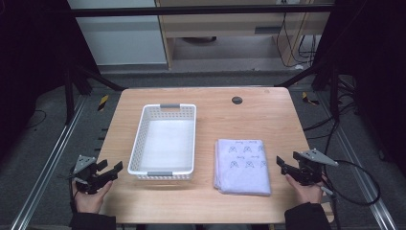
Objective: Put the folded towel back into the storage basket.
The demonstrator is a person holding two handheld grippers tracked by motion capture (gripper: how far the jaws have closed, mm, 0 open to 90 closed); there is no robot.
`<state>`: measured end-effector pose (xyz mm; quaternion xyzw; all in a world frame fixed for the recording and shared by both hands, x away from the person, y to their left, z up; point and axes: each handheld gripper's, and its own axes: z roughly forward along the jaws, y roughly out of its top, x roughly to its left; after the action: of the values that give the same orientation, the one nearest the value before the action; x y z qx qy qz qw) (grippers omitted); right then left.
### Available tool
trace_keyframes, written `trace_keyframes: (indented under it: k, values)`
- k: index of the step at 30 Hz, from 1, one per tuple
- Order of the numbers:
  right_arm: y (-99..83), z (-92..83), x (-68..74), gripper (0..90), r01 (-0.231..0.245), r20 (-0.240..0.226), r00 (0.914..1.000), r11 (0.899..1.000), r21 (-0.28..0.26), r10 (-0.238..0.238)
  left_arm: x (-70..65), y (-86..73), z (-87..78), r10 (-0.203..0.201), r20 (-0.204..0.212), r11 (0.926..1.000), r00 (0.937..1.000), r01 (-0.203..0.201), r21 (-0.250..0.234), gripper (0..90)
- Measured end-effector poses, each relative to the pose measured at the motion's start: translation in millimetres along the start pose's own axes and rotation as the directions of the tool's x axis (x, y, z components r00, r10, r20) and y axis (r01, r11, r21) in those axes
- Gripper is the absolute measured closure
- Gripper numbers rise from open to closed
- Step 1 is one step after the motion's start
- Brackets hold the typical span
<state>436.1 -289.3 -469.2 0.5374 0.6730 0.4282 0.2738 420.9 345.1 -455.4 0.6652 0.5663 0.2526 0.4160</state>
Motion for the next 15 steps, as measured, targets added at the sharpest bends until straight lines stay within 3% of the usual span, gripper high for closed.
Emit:
trace_keyframes:
  k: [15]
  values:
    - [3.7, -1.5, 9.9, 28.8, 0.033, -0.027, 0.9991, 0.999, -0.003, -0.033, -25.7, 12.9, -12.0, 0.038, 0.038, 0.9976, 0.9986, -0.035, -0.060, 33.8]
